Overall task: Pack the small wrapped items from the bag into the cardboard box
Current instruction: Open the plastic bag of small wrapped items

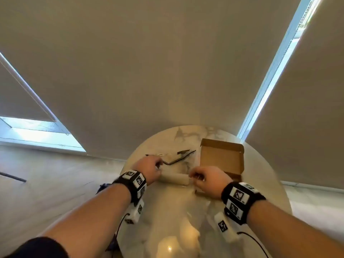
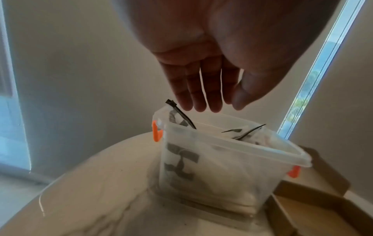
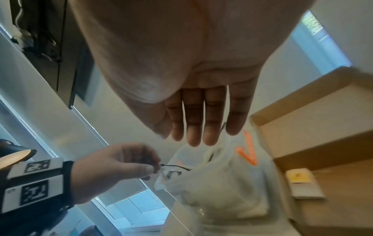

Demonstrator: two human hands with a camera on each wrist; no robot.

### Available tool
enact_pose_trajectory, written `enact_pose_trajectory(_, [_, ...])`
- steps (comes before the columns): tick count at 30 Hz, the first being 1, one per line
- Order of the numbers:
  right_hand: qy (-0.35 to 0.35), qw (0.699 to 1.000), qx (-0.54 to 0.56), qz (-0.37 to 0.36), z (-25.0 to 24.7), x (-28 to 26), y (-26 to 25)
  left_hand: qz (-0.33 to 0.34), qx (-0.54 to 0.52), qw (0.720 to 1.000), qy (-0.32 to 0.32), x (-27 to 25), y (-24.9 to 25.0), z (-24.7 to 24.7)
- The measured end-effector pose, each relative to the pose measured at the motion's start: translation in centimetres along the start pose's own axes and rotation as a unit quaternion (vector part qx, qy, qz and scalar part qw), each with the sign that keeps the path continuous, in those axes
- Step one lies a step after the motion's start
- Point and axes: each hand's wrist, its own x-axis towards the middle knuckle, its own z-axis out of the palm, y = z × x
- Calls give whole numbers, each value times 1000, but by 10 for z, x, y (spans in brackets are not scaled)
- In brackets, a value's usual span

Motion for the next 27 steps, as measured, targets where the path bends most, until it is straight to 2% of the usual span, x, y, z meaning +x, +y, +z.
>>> enact_pose_trajectory(4, [23, 999, -42, -18, 12, 69, -37, 24, 103, 992, -68, 23, -12, 4])
enact_pose_trajectory(7, [31, 995, -93, -6, 30, 114, -53, 70, 145, 981, -107, 31, -27, 17])
enact_pose_trajectory(12, [-26, 993, -110, 16, 54, 178, -57, 129, 137, 974, -123, 40, -46, 20])
enact_pose_trajectory(15, [-75, 988, -126, 44, 65, 193, -56, 167, 127, 970, -123, 43, -52, 21])
enact_pose_trajectory(19, [-100, 977, -180, 62, 74, 197, -54, 178, 64, 975, -117, 43, -58, 25])
enact_pose_trajectory(22, [-58, 980, -176, 66, 71, 192, -50, 192, -24, 979, -65, 38, -62, 22])
enact_pose_trajectory(24, [-7, 989, -134, 59, 65, 185, -47, 175, -110, 978, 20, 34, -61, 12])
enact_pose_trajectory(27, [59, 995, -71, 36, 46, 168, -50, 95, -212, 960, 157, 41, -55, -9])
